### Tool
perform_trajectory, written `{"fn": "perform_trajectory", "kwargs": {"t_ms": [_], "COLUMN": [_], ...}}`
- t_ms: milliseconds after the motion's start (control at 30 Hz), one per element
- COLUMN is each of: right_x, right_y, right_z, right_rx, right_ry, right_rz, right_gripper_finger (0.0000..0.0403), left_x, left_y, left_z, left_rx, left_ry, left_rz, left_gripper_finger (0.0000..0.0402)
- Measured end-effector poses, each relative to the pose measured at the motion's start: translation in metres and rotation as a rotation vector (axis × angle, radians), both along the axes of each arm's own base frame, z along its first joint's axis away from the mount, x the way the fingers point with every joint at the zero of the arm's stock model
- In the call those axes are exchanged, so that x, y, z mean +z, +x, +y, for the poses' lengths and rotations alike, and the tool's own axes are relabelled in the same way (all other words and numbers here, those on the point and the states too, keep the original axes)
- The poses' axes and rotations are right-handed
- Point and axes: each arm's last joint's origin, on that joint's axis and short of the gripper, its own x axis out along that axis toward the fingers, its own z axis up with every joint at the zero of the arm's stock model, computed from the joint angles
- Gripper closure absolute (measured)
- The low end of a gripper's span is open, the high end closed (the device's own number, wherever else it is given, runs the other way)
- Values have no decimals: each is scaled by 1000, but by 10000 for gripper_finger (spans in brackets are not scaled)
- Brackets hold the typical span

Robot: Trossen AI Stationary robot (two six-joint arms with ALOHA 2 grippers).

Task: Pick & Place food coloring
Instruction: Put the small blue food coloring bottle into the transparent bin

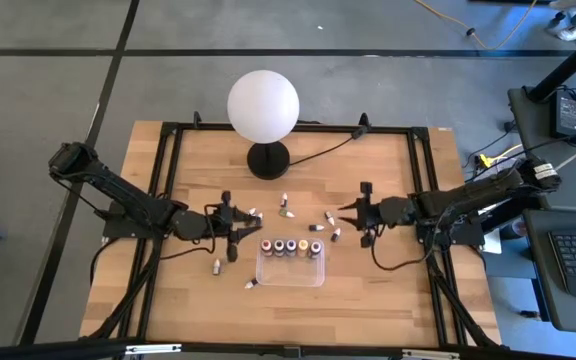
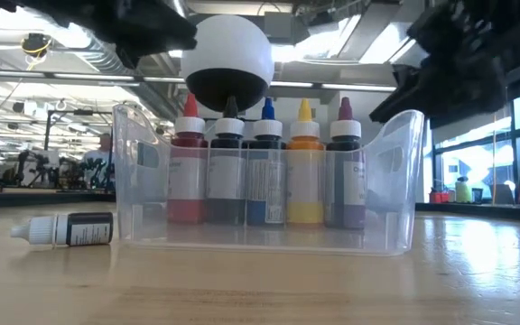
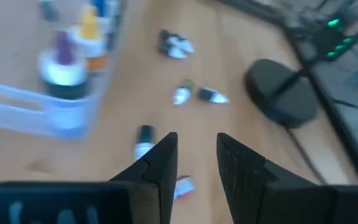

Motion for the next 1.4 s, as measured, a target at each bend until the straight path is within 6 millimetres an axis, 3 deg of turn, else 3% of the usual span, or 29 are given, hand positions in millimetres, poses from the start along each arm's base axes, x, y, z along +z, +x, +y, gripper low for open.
{"fn": "perform_trajectory", "kwargs": {"t_ms": [233, 533, 867, 1167, 1400], "right_x": [-13, -23, -20, -21, -21], "right_y": [-4, -10, -8, -7, -6], "right_z": [-33, -42, -39, -33, -28], "right_rx": [-189, -397, -259, -113, -21], "right_ry": [26, 271, 125, 370, 480], "right_rz": [-79, -132, -96, -91, -70], "right_gripper_finger": [288, 288, 288, 288, 288], "left_x": [-4, -5, -9, -13, -21], "left_y": [2, 2, 1, 0, -6], "left_z": [7, 2, 3, -3, -6], "left_rx": [-18, -117, -124, -265, -202], "left_ry": [8, -253, -169, -383, -332], "left_rz": [47, 29, 89, 148, 221], "left_gripper_finger": [231, 227, 227, 227, 222]}}
